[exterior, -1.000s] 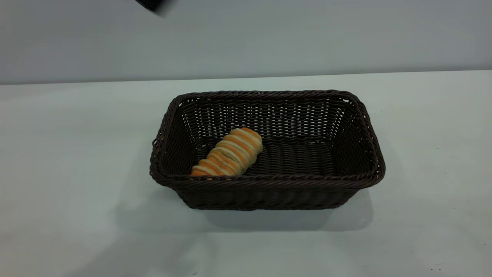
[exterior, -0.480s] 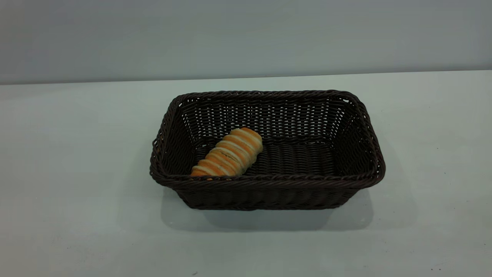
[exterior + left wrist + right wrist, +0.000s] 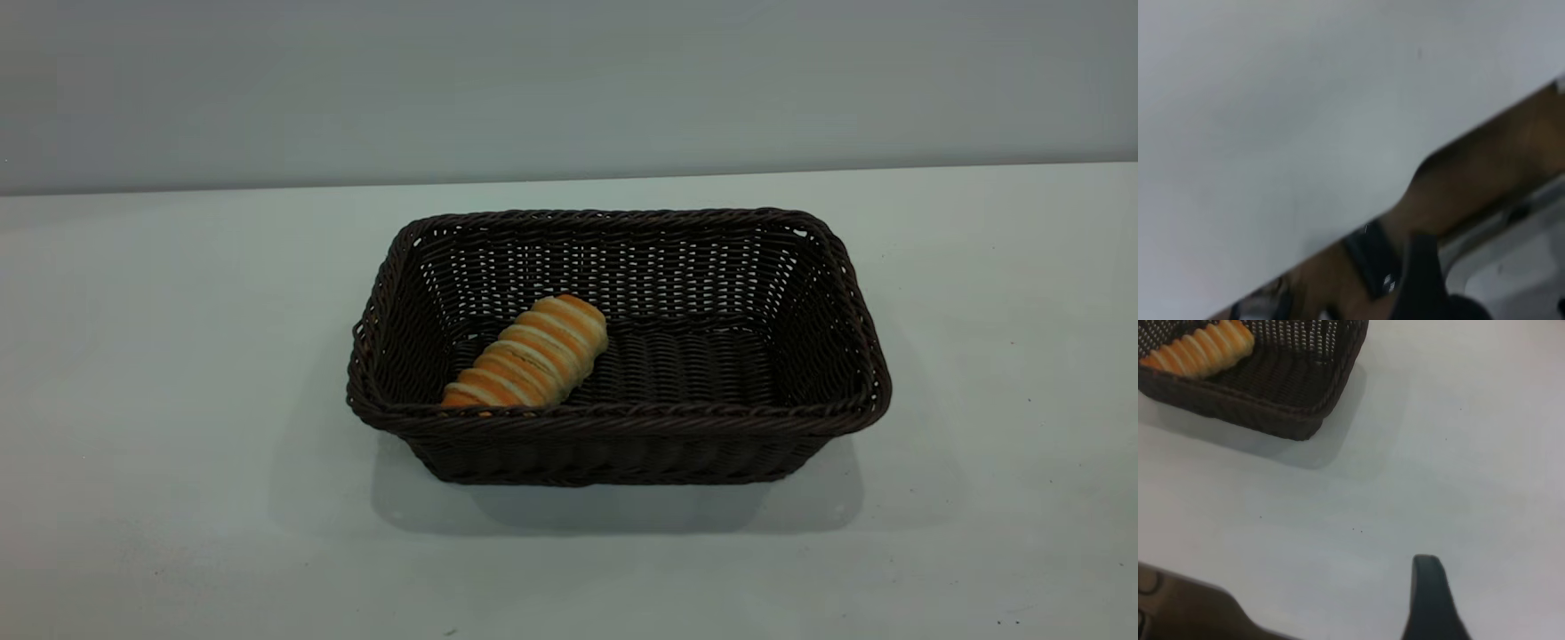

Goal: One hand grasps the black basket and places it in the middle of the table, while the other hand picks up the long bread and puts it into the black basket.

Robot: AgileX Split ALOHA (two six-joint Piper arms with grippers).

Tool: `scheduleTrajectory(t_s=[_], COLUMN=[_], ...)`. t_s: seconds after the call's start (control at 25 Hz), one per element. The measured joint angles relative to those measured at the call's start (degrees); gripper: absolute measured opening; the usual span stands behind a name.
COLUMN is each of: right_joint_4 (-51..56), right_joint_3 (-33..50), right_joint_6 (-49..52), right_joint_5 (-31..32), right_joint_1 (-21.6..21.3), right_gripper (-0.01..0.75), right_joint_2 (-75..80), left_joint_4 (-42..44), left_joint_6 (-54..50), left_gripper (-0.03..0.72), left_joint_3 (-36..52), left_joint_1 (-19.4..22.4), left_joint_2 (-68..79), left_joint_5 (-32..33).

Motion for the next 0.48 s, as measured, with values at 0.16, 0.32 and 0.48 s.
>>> scheduleTrajectory(t_s=[0.16,0.32,0.48], right_joint_4=[0.0,0.0,0.0], right_joint_3=[0.0,0.0,0.0], right_joint_6=[0.0,0.0,0.1], right_joint_5=[0.0,0.0,0.0], right_joint_1=[0.0,-0.1,-4.4], right_gripper=[0.507,0.507,0.507], right_joint_2=[-0.1,-0.1,-0.1], left_joint_4=[-0.3,-0.4,-0.5], left_joint_6=[-0.5,-0.6,-0.7], left_gripper=[0.584,0.584,0.584], left_joint_3=[0.2,0.2,0.2], left_joint_1=[0.0,0.0,0.0], left_joint_2=[-5.2,-9.4,-12.1], left_joint_5=[-0.2,-0.2,-0.2])
